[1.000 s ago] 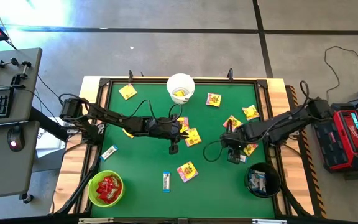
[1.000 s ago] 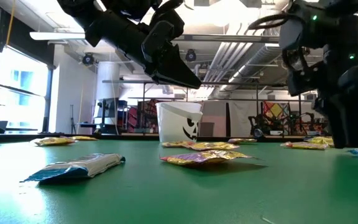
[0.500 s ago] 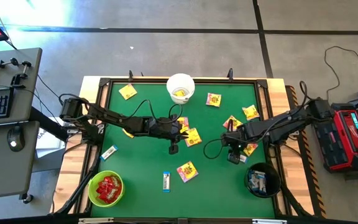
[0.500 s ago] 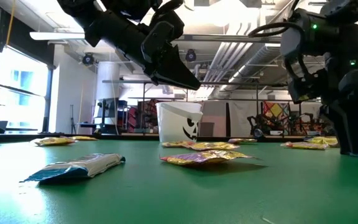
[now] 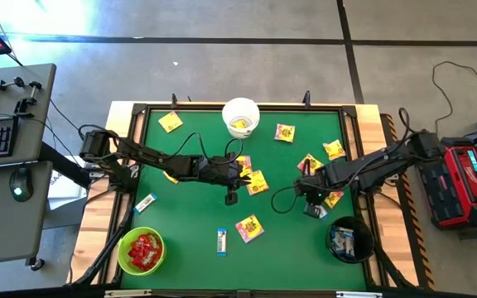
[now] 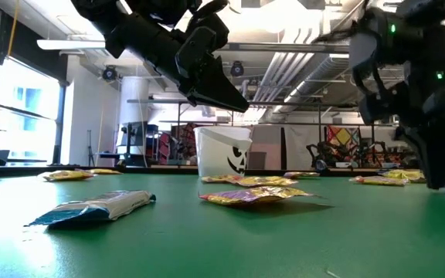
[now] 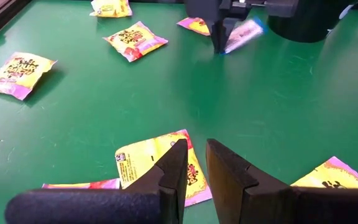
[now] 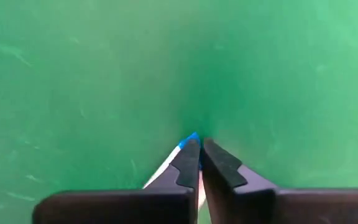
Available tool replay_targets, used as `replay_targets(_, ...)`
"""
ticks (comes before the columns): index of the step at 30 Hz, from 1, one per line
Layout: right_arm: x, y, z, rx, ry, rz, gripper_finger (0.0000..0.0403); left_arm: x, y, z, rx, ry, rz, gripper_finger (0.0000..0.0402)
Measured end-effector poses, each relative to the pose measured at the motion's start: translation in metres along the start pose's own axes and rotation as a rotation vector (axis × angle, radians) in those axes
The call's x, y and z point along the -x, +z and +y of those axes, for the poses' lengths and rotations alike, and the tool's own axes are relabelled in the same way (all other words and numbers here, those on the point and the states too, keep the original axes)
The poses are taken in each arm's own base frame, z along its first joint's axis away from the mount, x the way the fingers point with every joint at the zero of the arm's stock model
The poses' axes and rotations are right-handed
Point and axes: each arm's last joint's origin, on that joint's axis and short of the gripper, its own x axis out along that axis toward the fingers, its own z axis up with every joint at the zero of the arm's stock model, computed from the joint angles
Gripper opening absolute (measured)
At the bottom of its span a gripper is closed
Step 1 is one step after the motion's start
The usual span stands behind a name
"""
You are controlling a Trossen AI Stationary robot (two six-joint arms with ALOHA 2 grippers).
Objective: Sort candy by brand, put in halloween buckets
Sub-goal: Put the white candy into the black bucket
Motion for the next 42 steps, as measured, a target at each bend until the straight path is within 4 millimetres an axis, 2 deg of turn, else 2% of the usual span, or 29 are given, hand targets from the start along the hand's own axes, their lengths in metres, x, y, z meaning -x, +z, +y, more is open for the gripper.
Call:
replay_targets(9,0.04,0.016,0.033,0.082,-0.033,-0.105,0.0,0.0,0.0,0.0,-0.001,0.0,0.0,0.0049)
replay_targets(14,0.057,0.013,0.045,0.078,-0.08,-0.106,0.0,0.0,0.0,0.0,-0.002,0.0,0.001,0.0049)
replay_targets(18,0.063,0.009,0.054,0.063,-0.087,-0.109,0.0,0.0,0.0,0.0,-0.002,0.0,0.001,0.0049)
replay_targets(21,0.06,0.003,0.058,0.025,-0.068,-0.096,0.0001,0.0,0.0,0.0,-0.002,0.0,0.001,0.0049)
replay_targets(24,0.048,-0.004,0.061,0.046,-0.059,-0.087,0.0017,0.0,0.0,0.0,-0.002,0.0,0.001,0.0049)
replay_targets(28,0.03,-0.008,0.063,0.096,-0.048,-0.106,0.0075,0.0,0.0,0.0,-0.011,0.0,0.001,0.0049)
replay_targets(31,0.021,-0.006,0.055,0.106,-0.101,-0.129,0.0123,0.0,0.0,0.0,-0.018,0.0,0.0,0.0049)
replay_targets(34,0.016,-0.002,0.043,0.145,-0.128,-0.109,0.015,0.0,0.0,0.0,-0.018,0.0,0.0,0.0049)
replay_targets(38,0.016,0.01,0.03,0.171,-0.097,-0.099,0.0155,0.0,0.0,0.0,-0.018,0.0,0.001,0.0049)
replay_targets(42,0.017,0.021,0.02,0.174,-0.023,-0.091,0.0134,0.0,0.0,0.0,-0.011,0.0,0.001,0.0049)
